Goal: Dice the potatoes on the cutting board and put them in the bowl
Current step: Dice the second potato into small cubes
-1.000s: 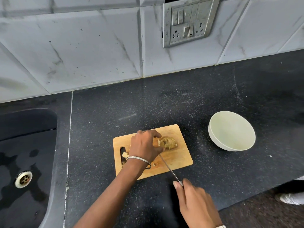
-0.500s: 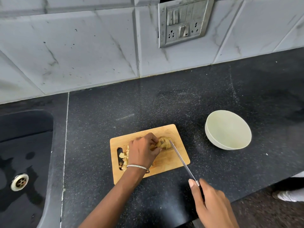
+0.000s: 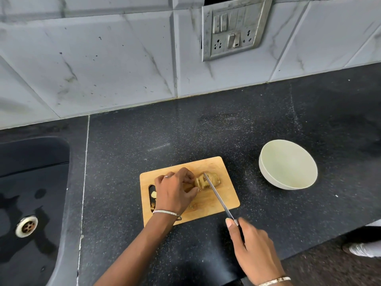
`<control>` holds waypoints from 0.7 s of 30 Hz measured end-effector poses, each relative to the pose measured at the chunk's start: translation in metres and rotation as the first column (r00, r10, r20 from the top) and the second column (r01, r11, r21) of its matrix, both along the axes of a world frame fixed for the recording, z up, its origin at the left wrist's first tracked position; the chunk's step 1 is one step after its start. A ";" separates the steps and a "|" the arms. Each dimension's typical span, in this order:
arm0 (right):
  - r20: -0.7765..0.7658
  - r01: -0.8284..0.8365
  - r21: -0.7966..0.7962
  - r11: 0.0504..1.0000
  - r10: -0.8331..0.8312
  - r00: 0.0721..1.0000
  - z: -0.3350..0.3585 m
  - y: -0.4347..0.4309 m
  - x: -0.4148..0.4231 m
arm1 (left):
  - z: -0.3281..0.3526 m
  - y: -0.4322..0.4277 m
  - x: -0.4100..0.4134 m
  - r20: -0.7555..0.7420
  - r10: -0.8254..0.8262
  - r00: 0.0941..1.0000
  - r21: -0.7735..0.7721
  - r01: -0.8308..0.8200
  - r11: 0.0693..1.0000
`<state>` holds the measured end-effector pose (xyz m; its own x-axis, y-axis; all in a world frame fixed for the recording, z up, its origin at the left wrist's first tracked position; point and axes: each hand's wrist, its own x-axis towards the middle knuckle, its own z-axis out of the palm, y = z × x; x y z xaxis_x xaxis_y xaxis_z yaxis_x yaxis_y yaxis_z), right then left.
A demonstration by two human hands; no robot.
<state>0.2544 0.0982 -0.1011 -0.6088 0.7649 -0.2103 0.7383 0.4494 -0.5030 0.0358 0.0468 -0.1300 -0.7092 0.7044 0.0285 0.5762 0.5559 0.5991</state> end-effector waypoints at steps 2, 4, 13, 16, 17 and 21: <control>0.005 -0.017 0.000 1.000 0.017 1.000 -0.004 -0.002 -0.001 | 0.000 -0.004 -0.001 -0.006 0.009 1.000 -0.013 -0.009 1.000; 0.005 -0.039 0.010 0.999 0.039 0.999 -0.007 -0.003 -0.005 | 0.001 -0.007 -0.002 -0.021 0.010 1.000 -0.034 -0.011 0.999; 0.047 -0.058 0.009 0.998 0.057 0.997 -0.012 -0.009 -0.018 | 0.007 -0.003 -0.003 -0.080 -0.038 0.996 -0.166 0.024 0.986; 0.056 -0.041 0.010 0.999 0.041 0.998 -0.014 -0.011 -0.019 | 0.007 -0.005 -0.003 -0.087 -0.047 0.995 -0.176 0.031 0.984; 0.057 -0.037 0.008 0.999 0.037 0.998 -0.015 -0.012 -0.020 | 0.007 -0.005 -0.002 -0.087 -0.044 0.995 -0.177 0.028 0.984; 0.034 -0.030 -0.014 0.999 0.030 0.999 -0.016 -0.016 -0.023 | 0.008 -0.004 0.002 -0.104 -0.014 0.994 -0.146 -0.002 0.989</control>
<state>0.2316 0.0826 -0.1169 -0.6236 0.7435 -0.2415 0.7416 0.4648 -0.4837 0.0374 0.0427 -0.1221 -0.7034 0.7108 -0.0006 0.6352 0.6290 0.4482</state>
